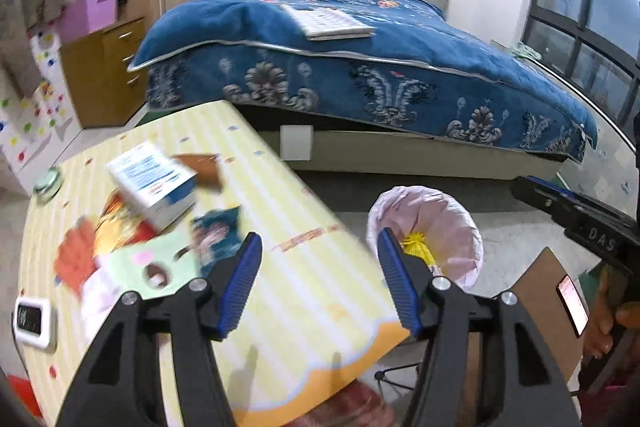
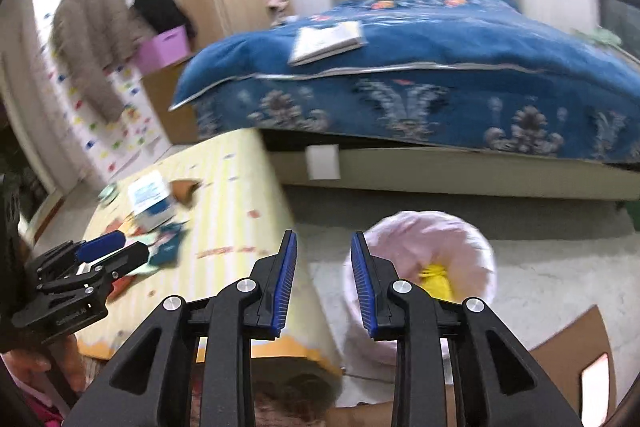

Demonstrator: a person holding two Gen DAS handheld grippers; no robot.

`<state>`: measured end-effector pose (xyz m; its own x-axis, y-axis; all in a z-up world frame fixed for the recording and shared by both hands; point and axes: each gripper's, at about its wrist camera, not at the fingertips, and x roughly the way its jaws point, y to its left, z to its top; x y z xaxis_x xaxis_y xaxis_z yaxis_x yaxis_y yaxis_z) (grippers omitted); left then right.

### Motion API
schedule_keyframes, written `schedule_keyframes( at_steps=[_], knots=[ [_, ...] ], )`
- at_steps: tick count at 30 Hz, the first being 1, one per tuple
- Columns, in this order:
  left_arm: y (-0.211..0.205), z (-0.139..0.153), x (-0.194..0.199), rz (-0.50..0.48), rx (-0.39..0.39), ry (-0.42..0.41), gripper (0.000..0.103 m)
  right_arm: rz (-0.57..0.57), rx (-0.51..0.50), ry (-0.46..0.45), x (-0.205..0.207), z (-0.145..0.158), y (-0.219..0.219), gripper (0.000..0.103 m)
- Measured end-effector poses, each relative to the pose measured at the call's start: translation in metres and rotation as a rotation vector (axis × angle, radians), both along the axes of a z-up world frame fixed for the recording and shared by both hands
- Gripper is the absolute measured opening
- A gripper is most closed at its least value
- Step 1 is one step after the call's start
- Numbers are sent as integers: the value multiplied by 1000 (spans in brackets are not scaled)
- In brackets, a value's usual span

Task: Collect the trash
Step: 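Move both tools back toward the table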

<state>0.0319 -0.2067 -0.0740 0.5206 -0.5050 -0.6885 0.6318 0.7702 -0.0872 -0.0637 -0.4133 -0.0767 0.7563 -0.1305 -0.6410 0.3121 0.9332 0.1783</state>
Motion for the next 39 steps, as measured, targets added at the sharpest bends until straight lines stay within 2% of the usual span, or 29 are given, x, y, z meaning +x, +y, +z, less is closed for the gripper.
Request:
schedule_keyframes(
  at_steps=[3, 6, 7, 10, 13, 14, 16, 20, 26, 34, 39],
  knots=[
    [33, 3, 1, 75, -5, -4, 59, 83, -14, 16, 14, 0, 29, 30],
    [64, 2, 5, 131, -5, 38, 58, 141, -36, 26, 24, -1, 54, 30],
    [74, 1, 6, 145, -2, 60, 53, 157, -38, 31, 27, -2, 60, 30],
    [104, 1, 7, 186, 1, 69, 51, 217, -46, 42, 37, -5, 83, 31],
    [132, 4, 6, 284, 24, 1, 52, 270, -51, 44, 51, -8, 100, 50],
    [143, 4, 8, 327, 33, -16, 53, 281, -54, 47, 55, -10, 106, 53],
    [160, 0, 15, 398, 28, -20, 60, 303, -57, 76, 69, -18, 118, 54],
    [190, -16, 37, 520, 38, 25, 61, 332, -49, 104, 92, -32, 133, 54],
    [207, -23, 53, 562, 26, 53, 61, 357, -26, 151, 126, -52, 142, 47],
    [190, -23, 60, 518, 23, 37, 61, 344, -32, 211, 163, -76, 145, 48],
    [182, -23, 59, 492, 24, 37, 61, 348, 9, 251, 171, -92, 140, 47]
  ],
)
